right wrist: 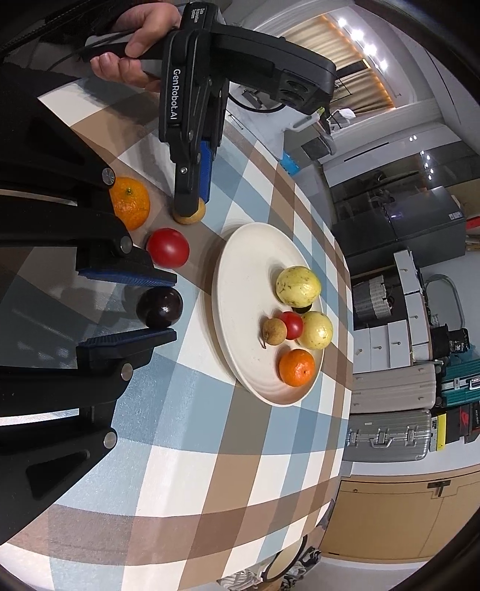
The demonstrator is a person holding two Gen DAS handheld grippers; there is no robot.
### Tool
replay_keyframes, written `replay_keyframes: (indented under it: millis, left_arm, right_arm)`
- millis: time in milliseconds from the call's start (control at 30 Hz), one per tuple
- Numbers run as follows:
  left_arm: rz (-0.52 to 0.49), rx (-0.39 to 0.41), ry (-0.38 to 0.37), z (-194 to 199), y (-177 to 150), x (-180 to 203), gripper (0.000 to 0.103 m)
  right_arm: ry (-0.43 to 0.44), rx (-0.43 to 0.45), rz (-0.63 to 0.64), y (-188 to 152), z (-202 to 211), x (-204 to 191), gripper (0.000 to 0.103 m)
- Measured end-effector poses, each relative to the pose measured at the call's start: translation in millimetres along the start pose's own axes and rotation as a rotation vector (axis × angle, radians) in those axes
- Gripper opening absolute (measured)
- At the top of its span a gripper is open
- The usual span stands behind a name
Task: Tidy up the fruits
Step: 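Carry the brown fruit and plum onto the plate and open both grippers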
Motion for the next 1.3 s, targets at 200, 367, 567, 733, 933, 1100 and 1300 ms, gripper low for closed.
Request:
replay_keyframes:
  millis: [200, 367, 567, 733, 933, 1100, 1300]
  left_arm:
    - [0.015, 0.041, -0.018, 20, 9, -3, 0.024]
    - [0.012, 0.081, -0.034, 38, 26, 0, 0.024]
    - [-0.022, 0.090, -0.016, 40, 52, 9, 0.024]
    - [-0.045, 0.096, 0.011, 30, 72, 18, 0.025]
    - [-0.059, 0.098, 0.059, 9, 85, 23, 0.025]
    - [-0.076, 0.102, 0.092, -4, 93, 26, 0.025]
    - [-0.073, 0.092, 0.096, -17, 100, 21, 0.025]
  right_arm:
    - [0.042, 0.046, -0.037, 16, 10, 2, 0.023]
    - [0.033, 0.067, -0.023, 38, 12, 5, 0.023]
    - [0.044, 0.078, -0.001, 59, 10, 6, 0.023]
    - [0.046, 0.063, -0.005, 71, -3, 13, 0.023]
    - [0.053, 0.044, -0.035, 80, -22, 30, 0.023]
    - [0.055, 0.029, -0.068, 85, -39, 42, 0.023]
    - [0.065, 0.009, -0.082, 88, -55, 49, 0.023]
Point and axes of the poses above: each gripper's, at about its wrist camera, not at the fingertips, and z roughly against the way its jaws point, x to its right, y to its top, the point moved 5 cm from there along -z, roughly the way its jaws point, and after that the axes turned 2 degrees about -x, right-handed, at the moved point
